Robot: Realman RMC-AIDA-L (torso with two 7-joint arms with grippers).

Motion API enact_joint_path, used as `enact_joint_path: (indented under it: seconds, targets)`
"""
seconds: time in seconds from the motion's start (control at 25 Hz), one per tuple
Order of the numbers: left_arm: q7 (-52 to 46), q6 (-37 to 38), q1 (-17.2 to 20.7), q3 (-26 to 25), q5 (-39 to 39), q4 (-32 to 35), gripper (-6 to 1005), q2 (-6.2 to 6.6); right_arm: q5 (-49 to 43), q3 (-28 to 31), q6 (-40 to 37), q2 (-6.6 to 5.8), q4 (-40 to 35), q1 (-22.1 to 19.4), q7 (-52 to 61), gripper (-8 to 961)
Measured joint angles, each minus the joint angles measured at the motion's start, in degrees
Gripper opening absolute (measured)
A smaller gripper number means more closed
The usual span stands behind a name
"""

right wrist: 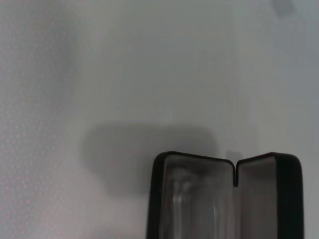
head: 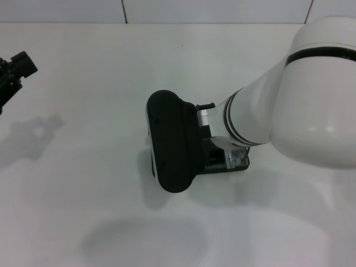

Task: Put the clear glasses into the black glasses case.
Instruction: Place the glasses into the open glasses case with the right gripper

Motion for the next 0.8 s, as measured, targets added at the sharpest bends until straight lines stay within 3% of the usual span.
enact_joint_path:
  seconds: [0.48, 0.8]
  targets:
    - [0.06, 0.01, 0.17, 0.0, 0.04, -0.01, 135, -0.1, 0.0, -0.36, -0.6, 0.0, -1.97, -1.34, -0.07, 141]
    - [0.0, 0.15, -0.04, 0.0, 0.22, -0.01, 135, -0.05, -2.43, -0.89, -1.46, 0.0, -9.12, -5.88, -0.25, 142]
